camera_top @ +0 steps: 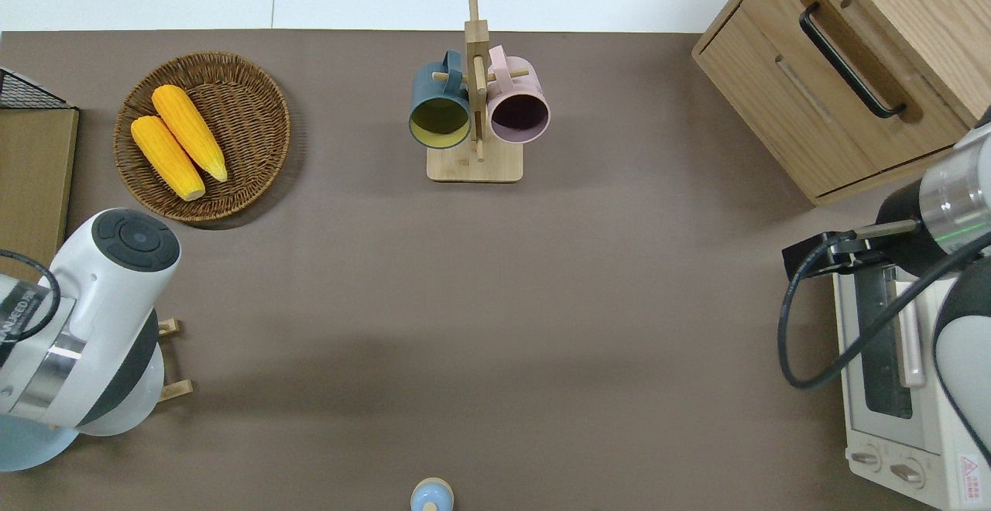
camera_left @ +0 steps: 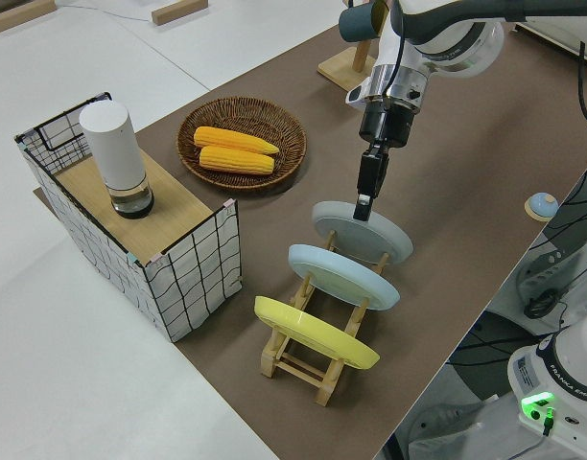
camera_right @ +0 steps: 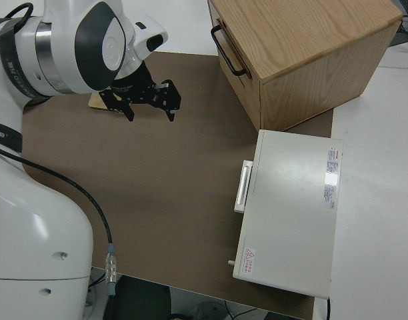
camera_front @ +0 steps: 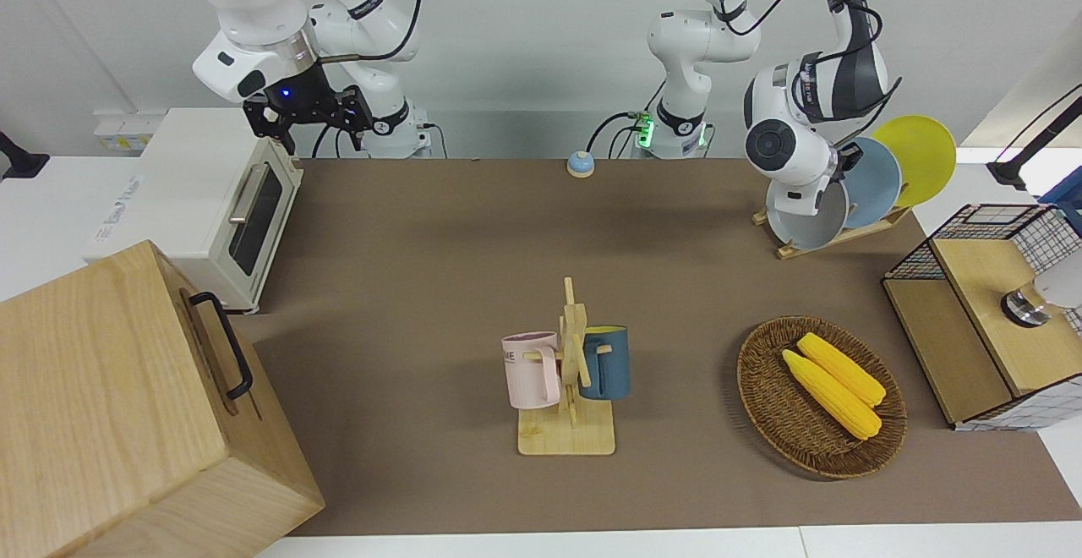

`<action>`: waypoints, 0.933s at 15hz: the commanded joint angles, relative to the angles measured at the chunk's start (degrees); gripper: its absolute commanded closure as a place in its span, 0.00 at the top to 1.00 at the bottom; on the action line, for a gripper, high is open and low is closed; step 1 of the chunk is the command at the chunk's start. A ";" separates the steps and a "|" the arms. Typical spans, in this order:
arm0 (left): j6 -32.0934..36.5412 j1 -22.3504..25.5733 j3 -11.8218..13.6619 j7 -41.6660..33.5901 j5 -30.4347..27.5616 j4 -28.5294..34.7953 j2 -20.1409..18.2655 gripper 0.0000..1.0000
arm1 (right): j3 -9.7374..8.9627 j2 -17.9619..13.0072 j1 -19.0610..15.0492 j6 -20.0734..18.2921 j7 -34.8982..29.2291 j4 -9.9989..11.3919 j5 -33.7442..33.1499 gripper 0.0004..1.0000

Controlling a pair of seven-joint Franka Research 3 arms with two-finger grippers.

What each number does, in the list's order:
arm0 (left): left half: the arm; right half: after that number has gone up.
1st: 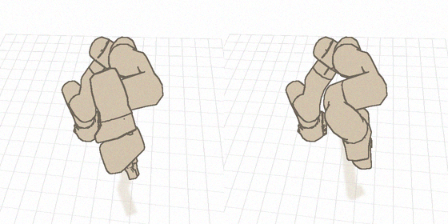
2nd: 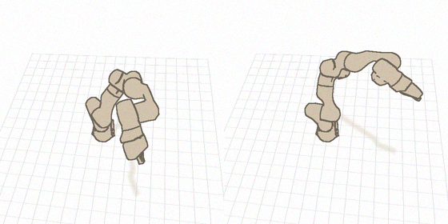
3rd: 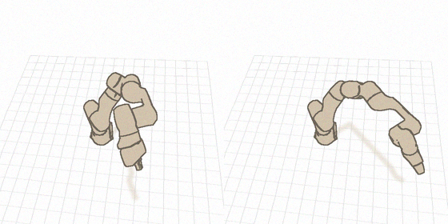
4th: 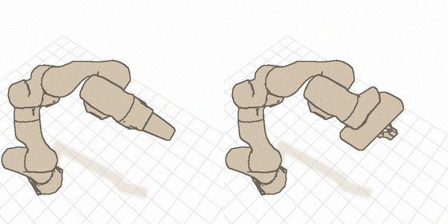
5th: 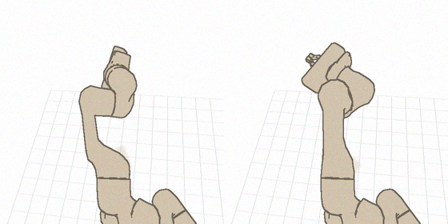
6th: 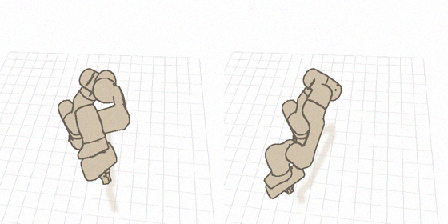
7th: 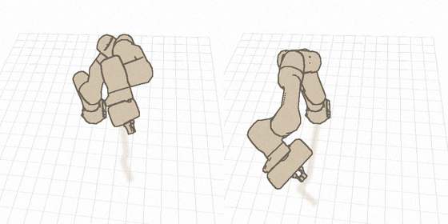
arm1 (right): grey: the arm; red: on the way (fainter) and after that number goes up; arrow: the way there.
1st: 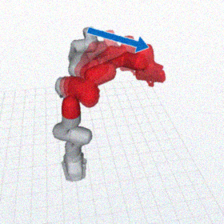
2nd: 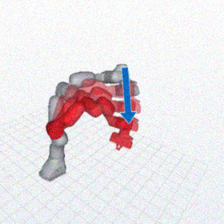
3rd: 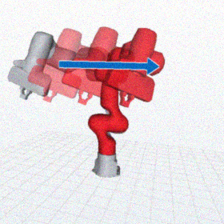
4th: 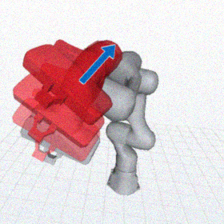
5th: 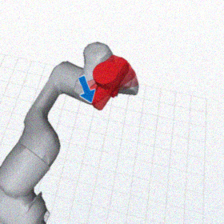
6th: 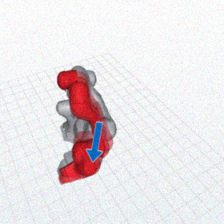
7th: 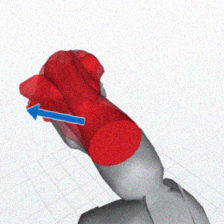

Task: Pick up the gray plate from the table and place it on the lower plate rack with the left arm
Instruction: 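Lower the gray plate into the lower rack slot with the left gripper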

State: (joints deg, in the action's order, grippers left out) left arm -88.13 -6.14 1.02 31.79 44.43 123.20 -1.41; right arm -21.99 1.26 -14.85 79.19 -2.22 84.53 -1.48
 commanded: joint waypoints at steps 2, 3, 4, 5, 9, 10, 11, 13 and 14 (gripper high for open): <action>-1.51 -0.45 0.57 1.34 0.04 1.25 -0.35 0.58 | -1.21 -0.12 -1.32 -0.62 -0.68 -0.33 -0.28 0.98; -1.52 -0.45 0.57 1.17 0.04 1.25 -0.26 0.68 | -1.21 -0.12 -1.32 -0.62 -0.68 -0.41 -0.37 0.98; -1.52 -0.45 0.57 0.56 0.04 1.25 -0.35 0.79 | -1.13 -0.12 -1.32 -0.62 -0.68 -0.41 -0.28 0.98; -1.52 -0.45 0.57 0.38 0.04 1.25 -0.35 0.90 | -1.21 -0.12 -1.32 -0.62 -0.68 -0.41 -0.37 0.98; -1.17 -0.45 0.57 -0.49 0.04 0.20 -1.05 0.99 | -1.21 -0.12 -1.32 -0.62 -0.68 -0.41 -0.28 0.98; -1.08 -0.45 0.57 -2.68 -0.05 -0.68 -1.22 0.99 | -1.21 -0.12 -1.32 -0.62 -0.68 -0.41 -0.28 0.98; -0.65 -0.45 0.57 -5.83 -2.40 -3.12 -1.14 1.00 | -1.21 -0.12 -1.32 -0.62 -0.68 -0.41 -0.37 0.98; -0.55 -0.36 0.57 -8.32 -7.94 -7.44 -1.14 0.99 | -1.21 -0.12 -1.32 -0.62 -0.68 -0.41 -0.28 0.98; -0.73 -0.45 0.48 -8.93 -10.31 -9.45 -1.14 1.00 | -1.21 -0.12 -1.32 -0.62 -0.68 -0.41 -0.28 0.98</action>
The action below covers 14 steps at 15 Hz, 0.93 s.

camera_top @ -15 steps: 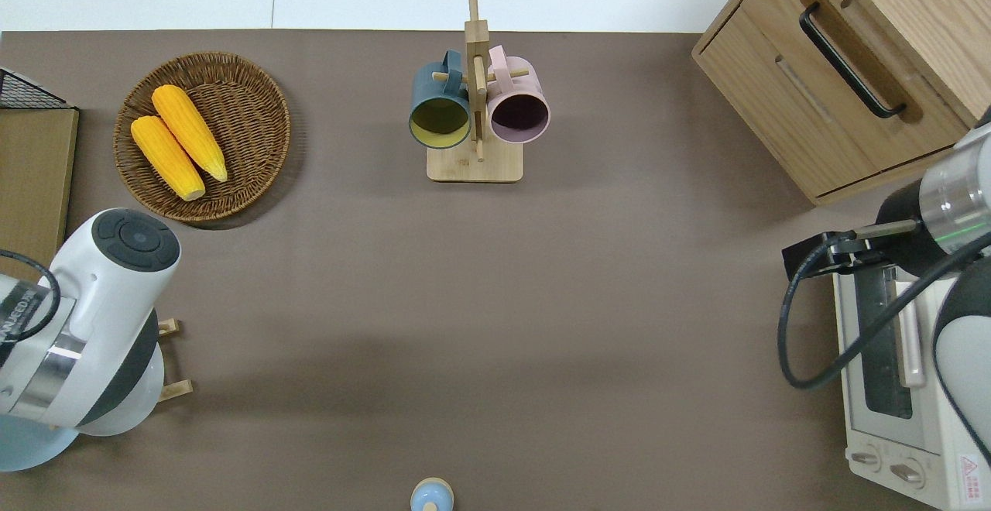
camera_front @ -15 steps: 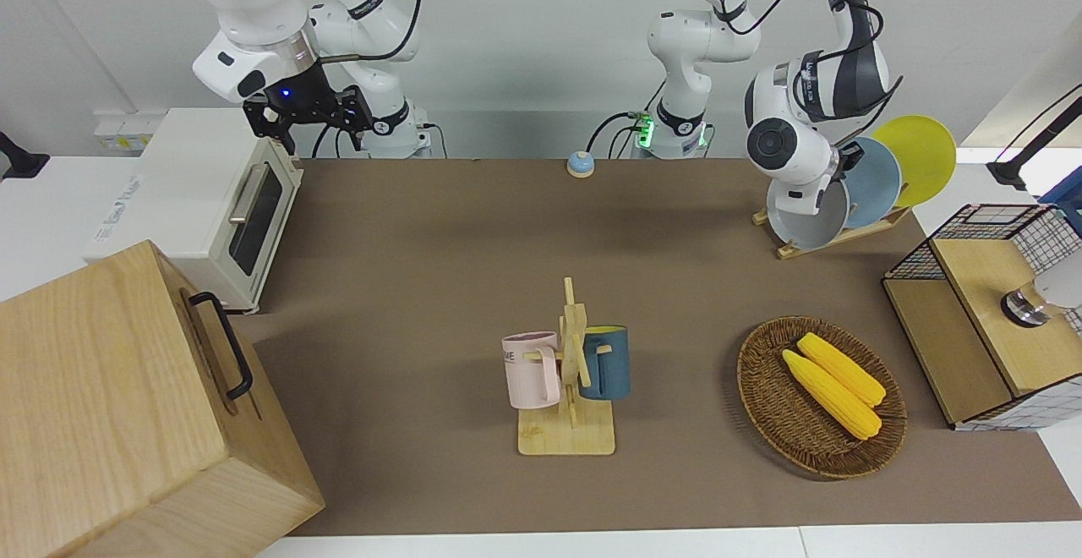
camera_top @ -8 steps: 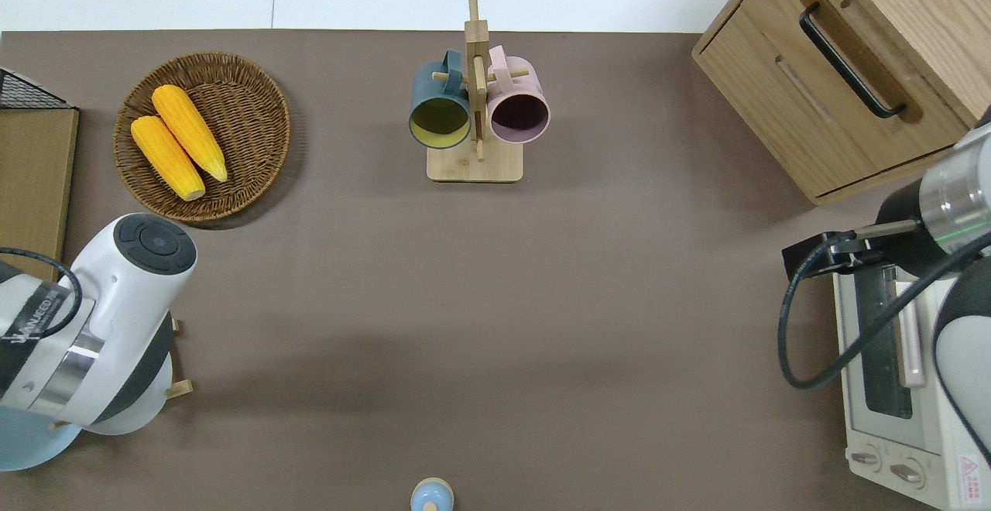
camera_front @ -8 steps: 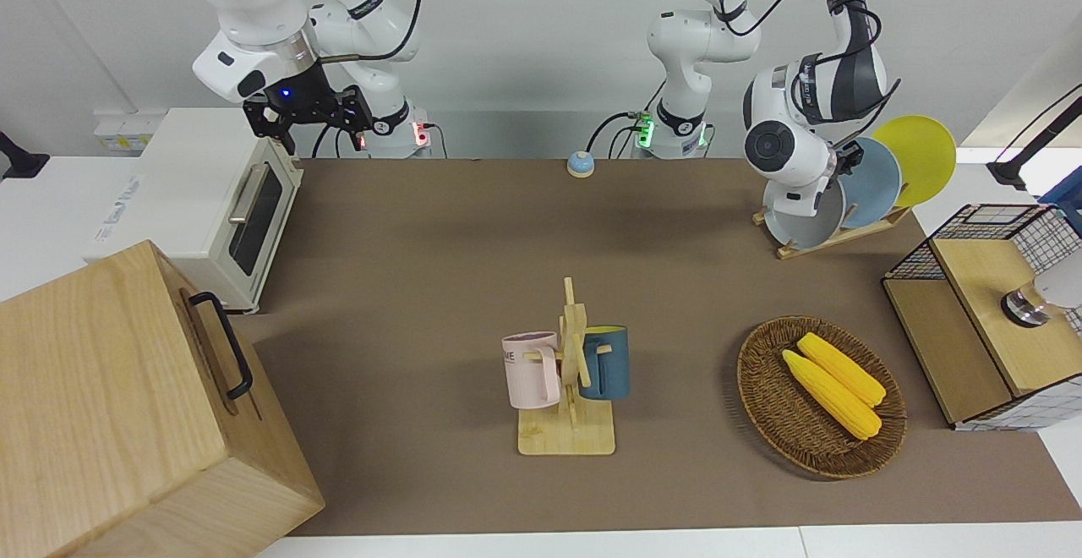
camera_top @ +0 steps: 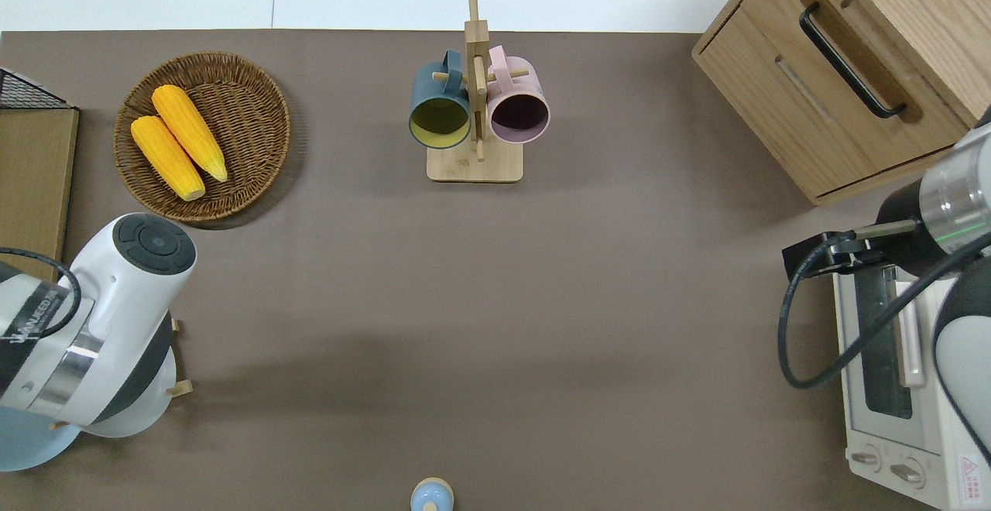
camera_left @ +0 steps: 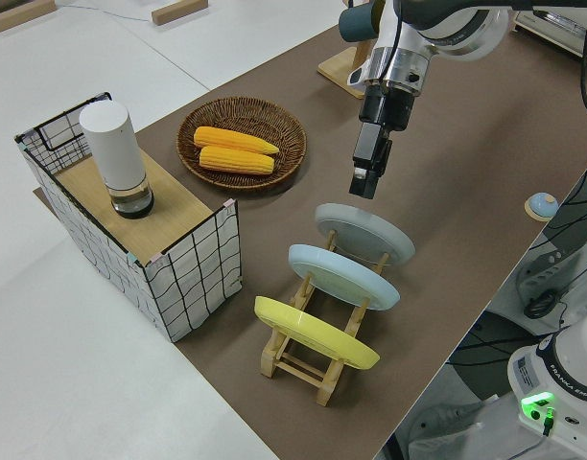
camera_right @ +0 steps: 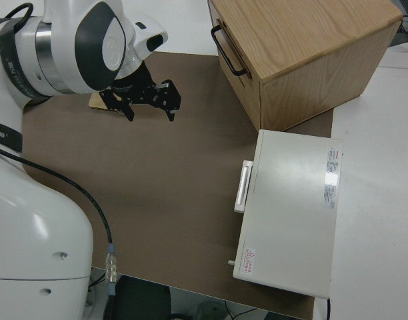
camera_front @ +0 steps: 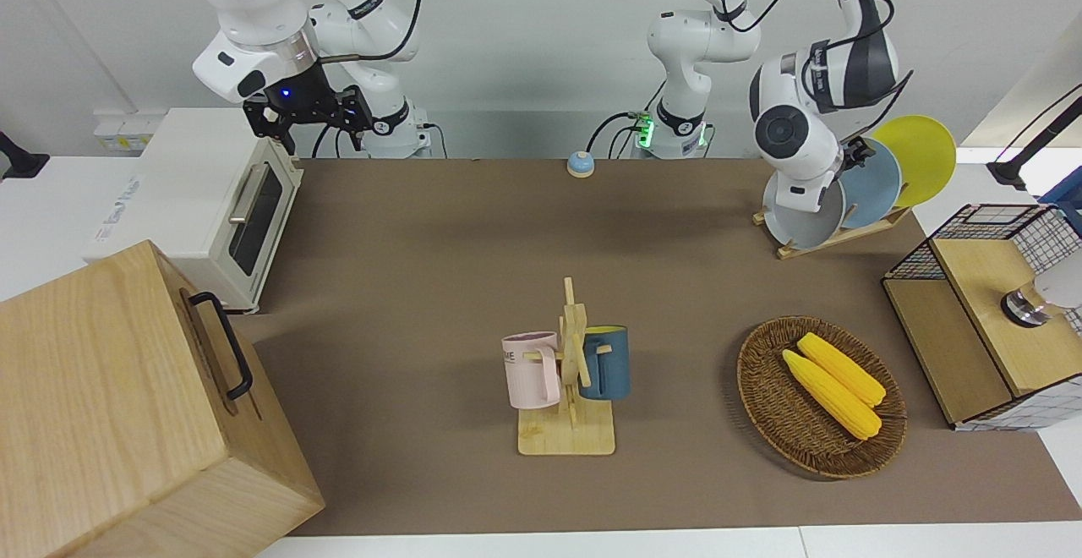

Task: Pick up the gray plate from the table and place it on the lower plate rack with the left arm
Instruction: 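Open the left gripper and withdraw it from the rack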

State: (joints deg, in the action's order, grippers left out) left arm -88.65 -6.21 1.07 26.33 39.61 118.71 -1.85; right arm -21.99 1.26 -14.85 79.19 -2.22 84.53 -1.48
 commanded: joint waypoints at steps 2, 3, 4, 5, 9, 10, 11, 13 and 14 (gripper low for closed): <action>-1.08 -0.38 0.42 -4.44 -11.10 -7.78 -0.70 1.00 | -1.21 -0.12 -1.32 -0.62 -0.68 -0.41 -0.37 0.98; -1.26 -0.38 0.42 -4.79 -13.92 -8.83 -0.61 1.00 | -1.21 -0.12 -1.32 -0.70 -0.68 -0.41 -0.37 0.98; -1.78 -0.29 0.42 -5.58 -16.04 -9.19 -0.61 0.99 | -1.21 -0.12 -1.32 -0.62 -0.68 -0.41 -0.28 0.98; -3.88 -0.29 0.42 -6.98 -18.84 -9.20 -0.70 1.00 | -1.21 -0.12 -1.32 -0.70 -0.68 -0.41 -0.28 0.98; -11.37 -0.20 0.42 -12.60 -32.29 -8.49 0.09 1.00 | -1.21 -0.12 -1.32 -0.62 -0.68 -0.33 -0.28 0.98; -12.07 -0.12 0.51 -15.23 -35.54 -8.58 0.09 1.00 | -1.21 -0.12 -1.32 -0.62 -0.68 -0.41 -0.37 0.98; -12.77 -0.12 0.51 -16.91 -38.18 -8.76 -0.08 1.00 | -1.13 -0.12 -1.32 -0.62 -0.68 -0.33 -0.28 0.98; -13.13 0.41 0.60 -19.98 -41.09 -10.24 -0.43 1.00 | -1.21 -0.12 -1.32 -0.62 -0.68 -0.41 -0.28 0.98; -13.04 0.59 0.68 -22.26 -41.89 -10.86 -0.61 1.00 | -1.21 -0.12 -1.32 -0.62 -0.68 -0.33 -0.28 0.98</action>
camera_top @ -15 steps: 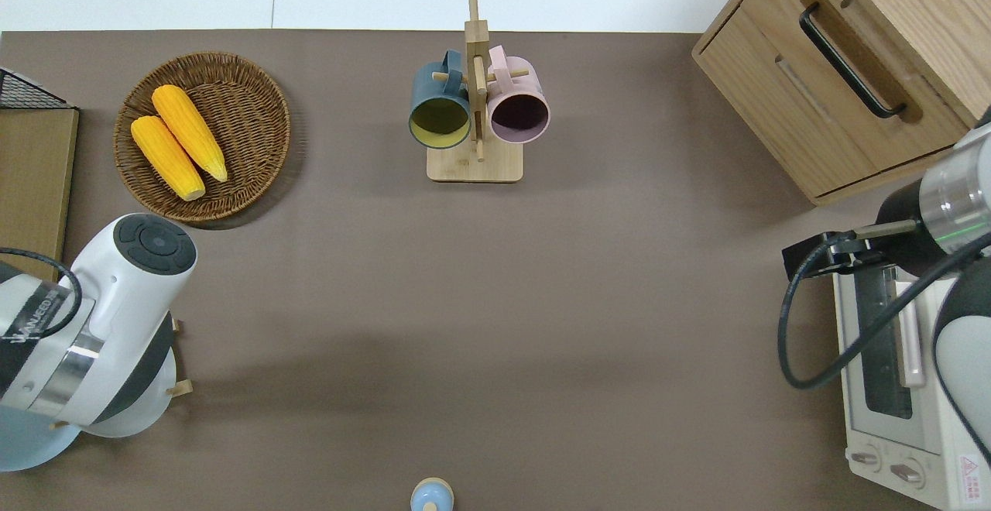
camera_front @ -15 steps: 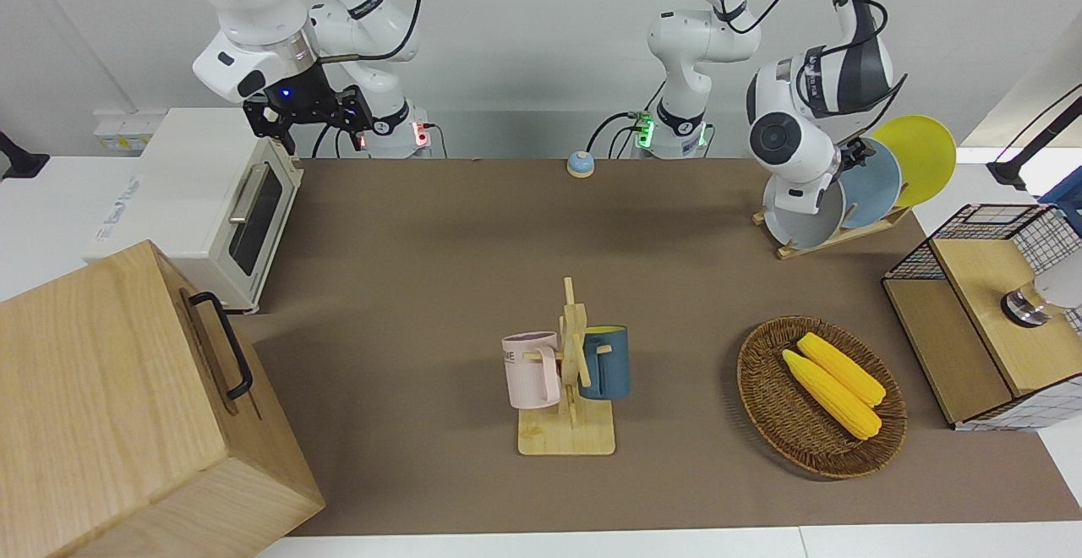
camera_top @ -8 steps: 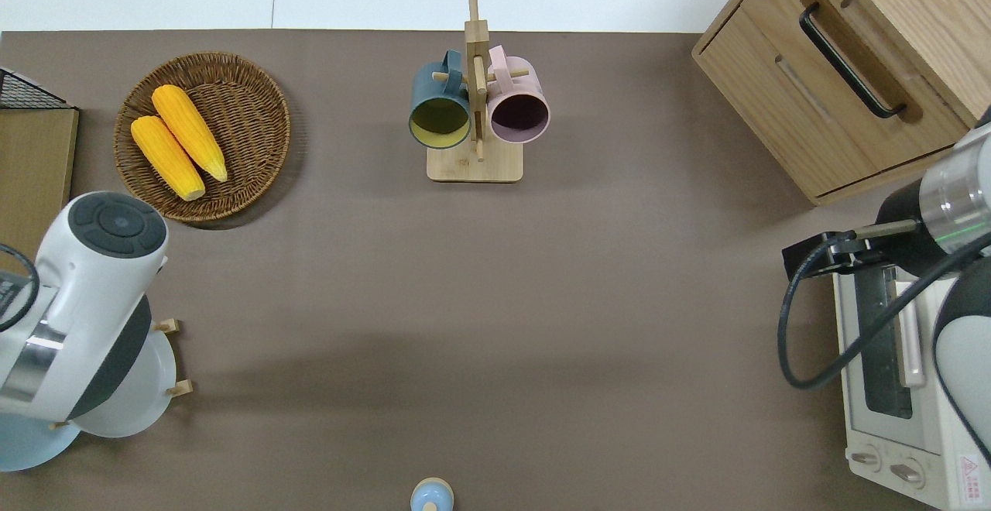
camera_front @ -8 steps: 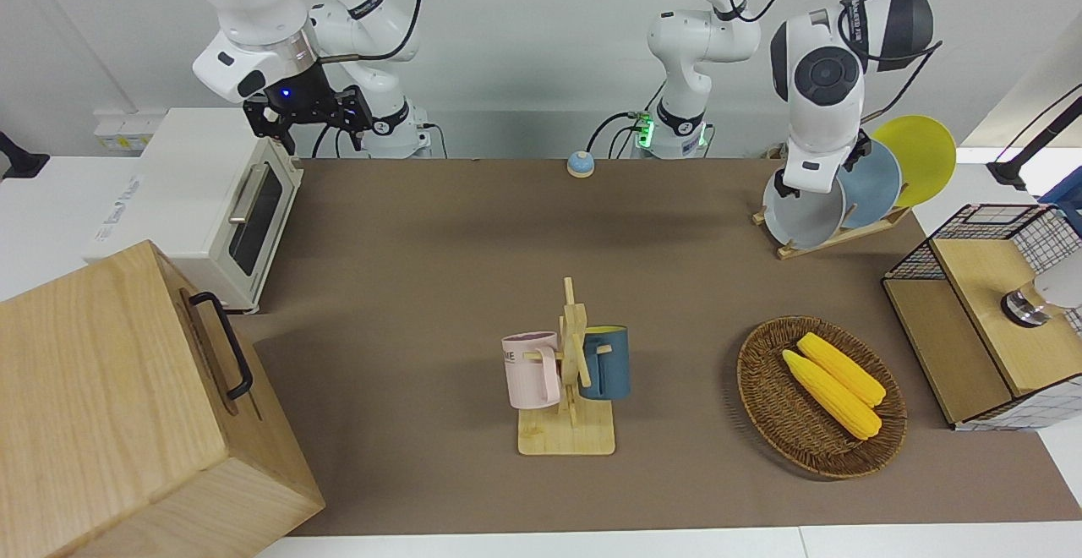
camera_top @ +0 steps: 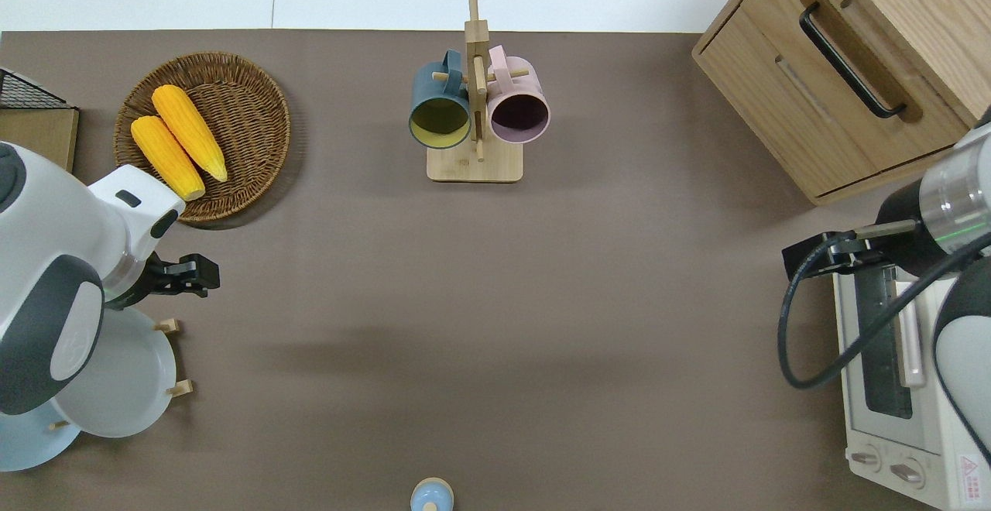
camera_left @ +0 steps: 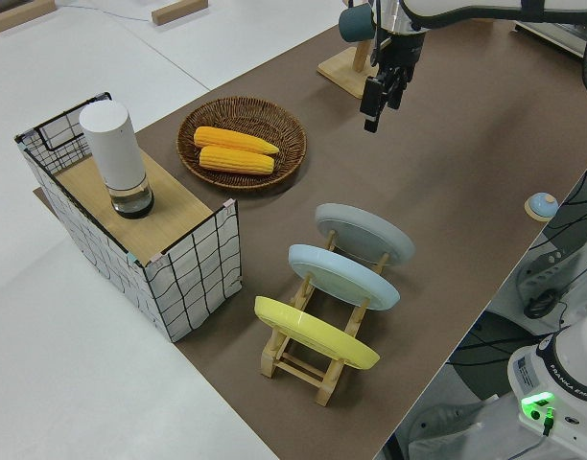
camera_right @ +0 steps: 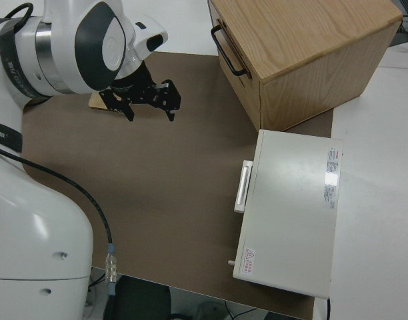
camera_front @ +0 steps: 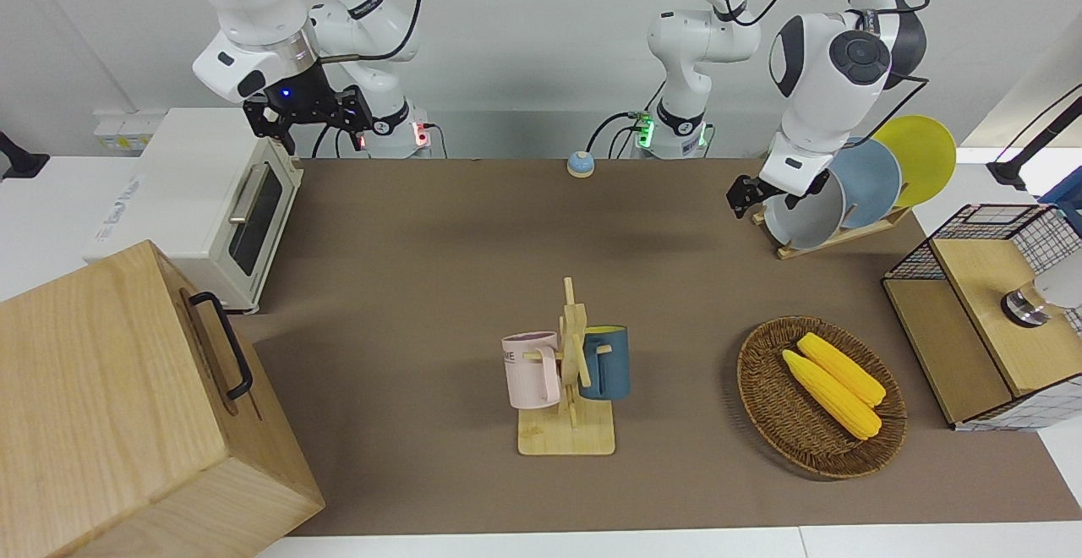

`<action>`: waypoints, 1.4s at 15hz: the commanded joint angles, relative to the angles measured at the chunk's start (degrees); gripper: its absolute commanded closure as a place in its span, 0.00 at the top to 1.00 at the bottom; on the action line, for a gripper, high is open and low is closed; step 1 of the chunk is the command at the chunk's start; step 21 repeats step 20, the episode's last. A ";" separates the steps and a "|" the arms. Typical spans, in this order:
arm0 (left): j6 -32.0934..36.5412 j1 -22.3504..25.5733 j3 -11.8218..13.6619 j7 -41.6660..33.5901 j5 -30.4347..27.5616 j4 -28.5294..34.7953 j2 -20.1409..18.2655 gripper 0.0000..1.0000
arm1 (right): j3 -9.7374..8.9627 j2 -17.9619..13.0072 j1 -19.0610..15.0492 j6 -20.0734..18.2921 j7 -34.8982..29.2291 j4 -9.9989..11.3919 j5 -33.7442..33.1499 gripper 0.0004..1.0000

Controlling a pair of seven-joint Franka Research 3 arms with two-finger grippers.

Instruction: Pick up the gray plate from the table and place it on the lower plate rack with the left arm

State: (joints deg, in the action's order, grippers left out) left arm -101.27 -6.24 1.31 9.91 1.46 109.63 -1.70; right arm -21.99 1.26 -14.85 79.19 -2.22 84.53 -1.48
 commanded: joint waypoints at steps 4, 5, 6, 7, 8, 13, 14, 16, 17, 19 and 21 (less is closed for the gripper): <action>-0.42 0.53 0.36 -7.45 -4.89 -4.76 -0.76 1.00 | -1.21 -0.12 -1.32 -0.62 -0.68 -0.41 -0.28 0.98; -0.33 0.27 0.36 -7.10 -4.89 -6.69 -0.67 1.00 | -1.21 -0.12 -1.32 -0.70 -0.68 -0.33 -0.28 0.98; -0.07 0.18 0.36 -7.18 -4.71 -7.58 -0.67 1.00 | -1.21 -0.12 -1.32 -0.62 -0.68 -0.41 -0.28 0.98; 0.02 0.17 0.28 -7.01 -4.71 -8.29 -0.67 1.00 | -1.13 -0.12 -1.32 -0.70 -0.68 -0.41 -0.28 0.98; 0.37 0.17 0.01 -7.18 -4.36 -9.34 -0.50 1.00 | -1.13 -0.12 -1.32 -0.62 -0.68 -0.41 -0.37 0.98; 0.72 0.61 0.28 -7.62 -4.10 -10.58 -0.32 1.00 | -1.21 -0.12 -1.32 -0.70 -0.68 -0.33 -0.28 0.98; 0.81 0.61 0.36 -7.62 -4.10 -10.58 -0.32 1.00 | -1.13 -0.12 -1.32 -0.62 -0.68 -0.41 -0.37 0.98; 0.90 0.70 -0.07 -7.62 -3.75 -10.49 -0.32 1.00 | -1.21 -0.12 -1.32 -0.62 -0.68 -0.41 -0.37 0.98; 0.90 0.61 -0.08 -7.62 -3.75 -10.49 -0.32 1.00 | -1.21 -0.12 -1.32 -0.62 -0.68 -0.41 -0.37 0.98; 1.51 0.61 0.10 -7.53 -3.75 -10.41 -0.41 1.00 | -1.21 -0.12 -1.32 -0.62 -0.68 -0.41 -0.37 0.98; 1.86 0.61 0.19 -7.45 -3.75 -10.49 -0.41 1.00 | -1.21 -0.12 -1.32 -0.62 -0.68 -0.41 -0.28 0.98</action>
